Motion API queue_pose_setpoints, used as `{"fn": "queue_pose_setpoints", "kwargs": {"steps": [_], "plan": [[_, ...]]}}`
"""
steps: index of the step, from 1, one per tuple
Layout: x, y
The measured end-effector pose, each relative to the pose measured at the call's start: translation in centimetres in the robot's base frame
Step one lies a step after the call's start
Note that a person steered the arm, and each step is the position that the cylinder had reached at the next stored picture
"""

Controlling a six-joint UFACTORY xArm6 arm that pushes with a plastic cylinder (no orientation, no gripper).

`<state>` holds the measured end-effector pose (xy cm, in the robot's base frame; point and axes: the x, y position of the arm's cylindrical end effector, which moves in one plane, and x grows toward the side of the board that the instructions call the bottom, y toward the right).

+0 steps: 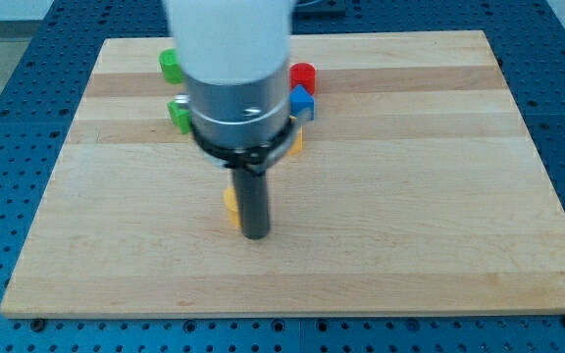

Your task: Slide the green circle to the bottom right of the green star

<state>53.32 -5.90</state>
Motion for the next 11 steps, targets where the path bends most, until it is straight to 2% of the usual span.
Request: {"fn": "queue_pose_setpoints", "kwargs": {"steps": [2, 3, 4, 5, 6, 8, 9, 11], "plan": [[-6.0, -3.4], [-5.4, -3.4], [-2.3, -8.3], [-6.4, -18.8], [-14.5, -24.5], [-30.3, -21.9], [-33.2, -16.4], [-30.1, -10.5]]}}
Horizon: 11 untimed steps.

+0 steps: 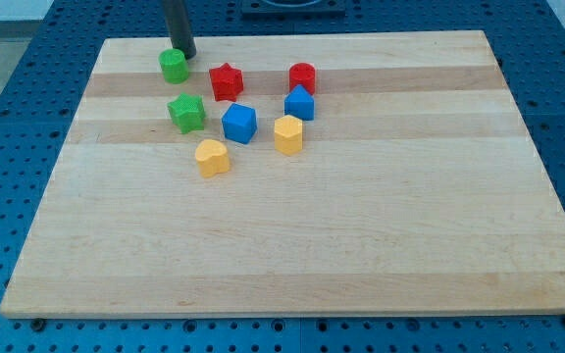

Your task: Slide the green circle to the bottom right of the green star

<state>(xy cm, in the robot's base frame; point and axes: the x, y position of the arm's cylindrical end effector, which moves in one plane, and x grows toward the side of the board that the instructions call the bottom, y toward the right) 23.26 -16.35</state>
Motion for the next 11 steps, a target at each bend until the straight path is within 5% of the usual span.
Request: {"fn": "queue_pose_setpoints", "kwargs": {"steps": [3, 7, 9, 11], "plan": [[13.2, -1.6], [8.5, -10.3], [17.1, -5.6], [19.6, -9.8]]}}
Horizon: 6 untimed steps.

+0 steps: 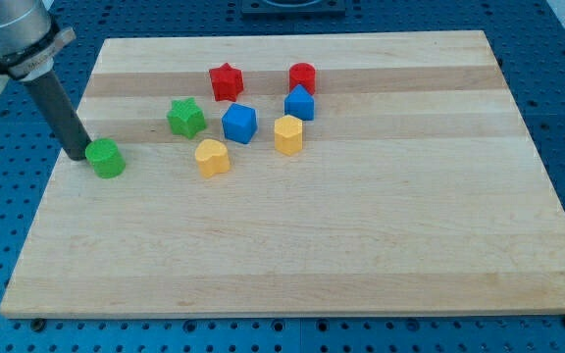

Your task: Slide the green circle to the bottom right of the green star

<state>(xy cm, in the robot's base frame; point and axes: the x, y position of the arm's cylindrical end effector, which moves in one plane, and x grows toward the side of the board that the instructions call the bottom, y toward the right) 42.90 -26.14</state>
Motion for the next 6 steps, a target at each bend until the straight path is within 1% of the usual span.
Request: {"fn": "queue_pose_setpoints", "kwargs": {"steps": [1, 2, 3, 4, 5, 6], "plan": [[-0.8, 3.0], [2.4, 1.8], [2.7, 5.7], [0.4, 7.3], [-0.1, 8.2], [1.1, 8.6]]}}
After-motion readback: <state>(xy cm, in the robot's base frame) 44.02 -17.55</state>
